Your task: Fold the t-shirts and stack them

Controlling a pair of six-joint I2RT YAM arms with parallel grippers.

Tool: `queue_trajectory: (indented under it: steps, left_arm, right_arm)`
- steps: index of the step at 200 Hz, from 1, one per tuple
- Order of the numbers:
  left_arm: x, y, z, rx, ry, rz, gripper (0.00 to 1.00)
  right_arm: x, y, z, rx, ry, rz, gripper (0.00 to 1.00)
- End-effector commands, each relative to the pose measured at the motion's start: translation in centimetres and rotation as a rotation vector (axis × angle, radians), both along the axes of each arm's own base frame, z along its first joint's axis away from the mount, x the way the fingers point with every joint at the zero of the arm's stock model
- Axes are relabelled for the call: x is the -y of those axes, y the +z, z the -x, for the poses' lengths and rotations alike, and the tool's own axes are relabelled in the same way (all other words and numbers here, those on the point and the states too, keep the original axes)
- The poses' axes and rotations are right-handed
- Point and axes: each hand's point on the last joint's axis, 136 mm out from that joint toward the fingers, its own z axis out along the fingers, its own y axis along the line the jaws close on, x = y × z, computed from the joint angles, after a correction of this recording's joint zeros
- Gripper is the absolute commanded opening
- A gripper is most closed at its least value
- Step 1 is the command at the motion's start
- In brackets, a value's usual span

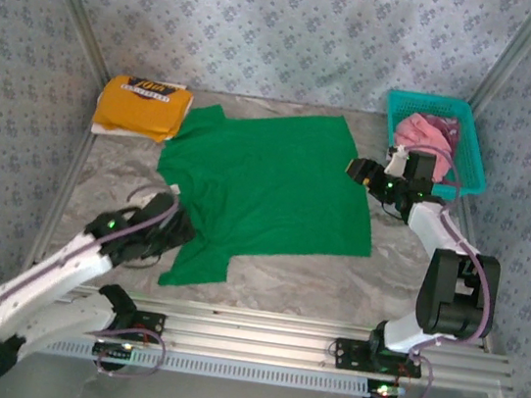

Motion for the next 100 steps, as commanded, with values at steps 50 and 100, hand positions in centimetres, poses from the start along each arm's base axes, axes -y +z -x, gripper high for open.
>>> queue_trajectory:
  steps: [50,100]
  left_arm:
    - [-2.3,-0.1,-14.1,0.155,-0.106,-0.042,0.79]
    - [0.4,-2.7,-23.7,0.122,-0.137,0.022,0.07]
  right_arm:
    - [-3.1,-2.5,-3.3,-0.134,0.139,0.38,0.7]
    - [-8.2,-6.1,-10.9,-0.206,0.147,0.36,0.0]
